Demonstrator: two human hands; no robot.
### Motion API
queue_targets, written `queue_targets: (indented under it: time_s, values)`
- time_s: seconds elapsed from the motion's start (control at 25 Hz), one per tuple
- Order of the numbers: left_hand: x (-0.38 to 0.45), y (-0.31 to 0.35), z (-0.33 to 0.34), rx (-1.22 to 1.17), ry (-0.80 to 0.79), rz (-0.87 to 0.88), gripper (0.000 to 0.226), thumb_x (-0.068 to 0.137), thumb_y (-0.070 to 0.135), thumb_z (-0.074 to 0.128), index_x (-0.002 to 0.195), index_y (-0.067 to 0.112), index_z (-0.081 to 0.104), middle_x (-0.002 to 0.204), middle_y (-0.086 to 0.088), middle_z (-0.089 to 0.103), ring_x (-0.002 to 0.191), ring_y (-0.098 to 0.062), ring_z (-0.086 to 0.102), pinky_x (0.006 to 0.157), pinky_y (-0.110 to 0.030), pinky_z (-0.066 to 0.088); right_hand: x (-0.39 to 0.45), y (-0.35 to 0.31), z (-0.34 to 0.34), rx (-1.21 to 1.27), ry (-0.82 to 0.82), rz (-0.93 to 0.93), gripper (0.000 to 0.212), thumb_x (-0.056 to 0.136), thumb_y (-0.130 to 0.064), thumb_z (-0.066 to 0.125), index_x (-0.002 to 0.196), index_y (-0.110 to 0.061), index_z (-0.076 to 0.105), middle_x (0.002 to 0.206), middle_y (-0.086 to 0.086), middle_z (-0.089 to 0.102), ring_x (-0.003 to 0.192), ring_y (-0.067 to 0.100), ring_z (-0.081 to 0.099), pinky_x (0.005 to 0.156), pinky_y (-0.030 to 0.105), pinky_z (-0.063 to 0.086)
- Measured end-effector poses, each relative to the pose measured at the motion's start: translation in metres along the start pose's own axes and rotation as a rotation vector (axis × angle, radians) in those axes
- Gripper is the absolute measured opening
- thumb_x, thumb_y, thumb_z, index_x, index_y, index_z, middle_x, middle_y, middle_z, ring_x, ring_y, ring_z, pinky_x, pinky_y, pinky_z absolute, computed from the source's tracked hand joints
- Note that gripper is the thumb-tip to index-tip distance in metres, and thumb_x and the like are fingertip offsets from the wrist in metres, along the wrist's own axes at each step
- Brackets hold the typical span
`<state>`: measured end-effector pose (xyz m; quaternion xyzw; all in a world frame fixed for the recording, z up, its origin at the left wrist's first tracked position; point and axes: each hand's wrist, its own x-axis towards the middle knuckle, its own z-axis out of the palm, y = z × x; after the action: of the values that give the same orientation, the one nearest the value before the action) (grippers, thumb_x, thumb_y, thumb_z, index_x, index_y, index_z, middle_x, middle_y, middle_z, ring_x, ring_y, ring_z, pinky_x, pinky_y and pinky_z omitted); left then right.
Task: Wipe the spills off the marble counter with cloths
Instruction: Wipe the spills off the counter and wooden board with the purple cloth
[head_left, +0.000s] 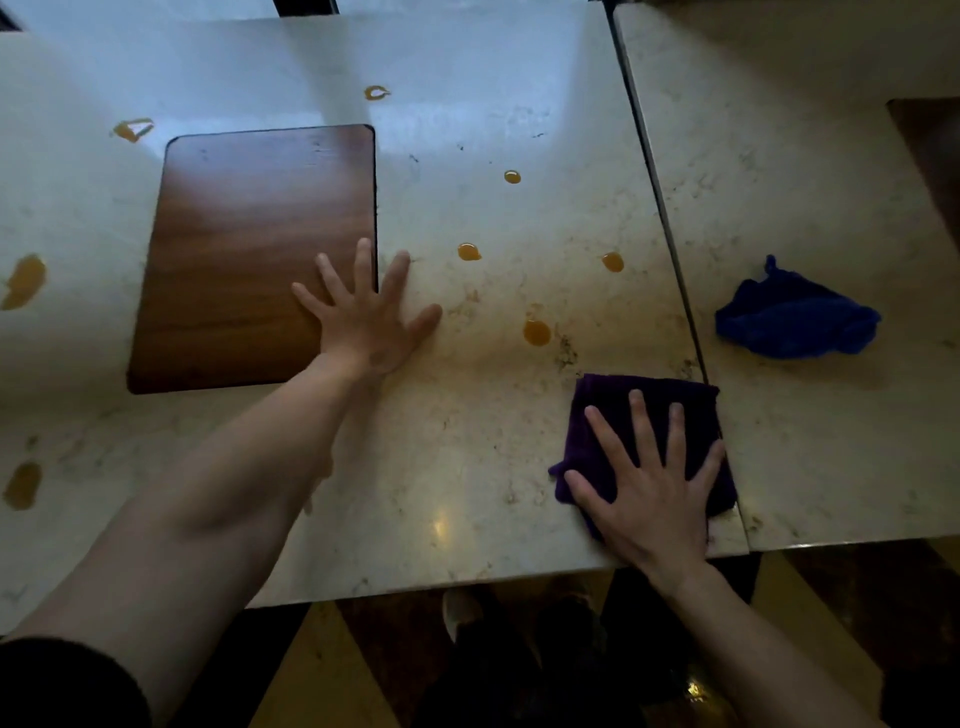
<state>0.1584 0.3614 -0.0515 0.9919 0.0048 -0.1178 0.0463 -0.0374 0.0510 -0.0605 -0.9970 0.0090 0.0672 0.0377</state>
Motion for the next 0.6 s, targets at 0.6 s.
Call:
queue_targets:
  time_s: [0.6]
  values:
    - [0.007,-0.003,0.011,0.088,0.051,0.057,0.090,0.082,0.085,0.022,0.154,0.032,0.028,0.165,-0.017,0.016,0.142,-0.061,0.017,0.100,-0.085,0.018,0.307,-0.007,-0.041,0.017,0.051,0.070,0.074,0.086,-0.081,0.021,0.152,-0.049,0.014,0.166,0.000,0.009,0.151,0.037,0.004,0.109,0.077,0.003]
